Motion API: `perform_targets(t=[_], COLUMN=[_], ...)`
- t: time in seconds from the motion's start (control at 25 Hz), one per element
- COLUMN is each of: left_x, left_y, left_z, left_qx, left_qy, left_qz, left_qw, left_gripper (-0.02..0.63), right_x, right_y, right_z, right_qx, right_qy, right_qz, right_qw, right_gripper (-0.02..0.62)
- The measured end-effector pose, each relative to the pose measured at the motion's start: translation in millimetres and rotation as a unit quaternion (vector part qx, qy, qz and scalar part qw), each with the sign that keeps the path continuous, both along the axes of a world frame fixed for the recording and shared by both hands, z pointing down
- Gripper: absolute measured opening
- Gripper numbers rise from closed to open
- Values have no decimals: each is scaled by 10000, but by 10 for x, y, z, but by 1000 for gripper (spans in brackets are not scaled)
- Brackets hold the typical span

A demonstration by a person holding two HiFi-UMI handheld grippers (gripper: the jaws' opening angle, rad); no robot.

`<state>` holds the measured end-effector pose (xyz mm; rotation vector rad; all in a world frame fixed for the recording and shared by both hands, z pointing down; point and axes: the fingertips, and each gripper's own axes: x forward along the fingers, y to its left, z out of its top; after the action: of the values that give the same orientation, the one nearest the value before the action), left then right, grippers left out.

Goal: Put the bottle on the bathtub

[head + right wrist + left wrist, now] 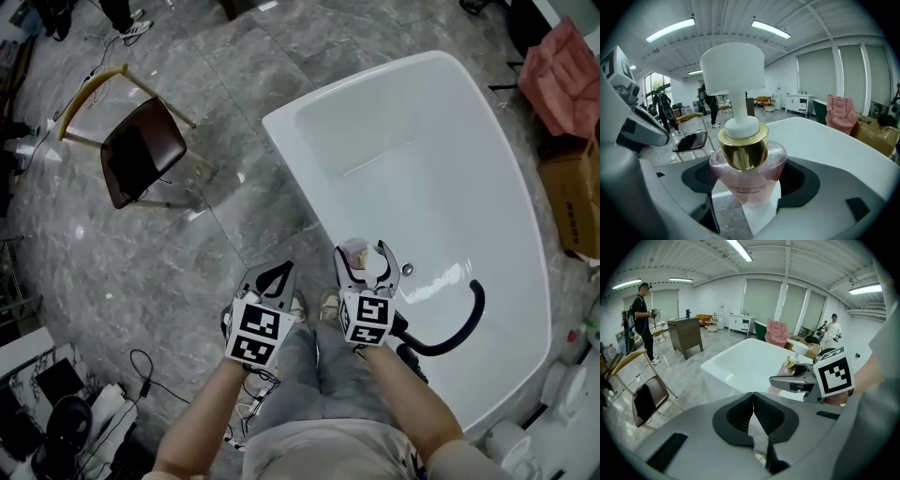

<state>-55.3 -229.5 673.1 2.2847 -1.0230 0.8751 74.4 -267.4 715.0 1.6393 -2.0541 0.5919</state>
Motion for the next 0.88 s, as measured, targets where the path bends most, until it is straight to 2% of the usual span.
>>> perform_targets(t=[0.4, 0.6, 0.88], left_x=[-89, -120, -157], left_y=[84, 53, 46], left_z=[-199, -422, -836], left_qx=[51, 200, 425], left_qy=[21, 58, 84], left_qz=[-7, 35, 87], left_qw=[10000, 9998, 9990], left_gripper=[20, 20, 20], right_x=[6, -59, -144], right_y=[-24, 15, 126], right_z=[-210, -471, -1013], right_qx=[36, -18, 162], right_qy=[-177, -108, -147], right_qz=[130, -25, -226], right_qw=[9998, 9999, 9995], right_gripper=[434, 445, 446])
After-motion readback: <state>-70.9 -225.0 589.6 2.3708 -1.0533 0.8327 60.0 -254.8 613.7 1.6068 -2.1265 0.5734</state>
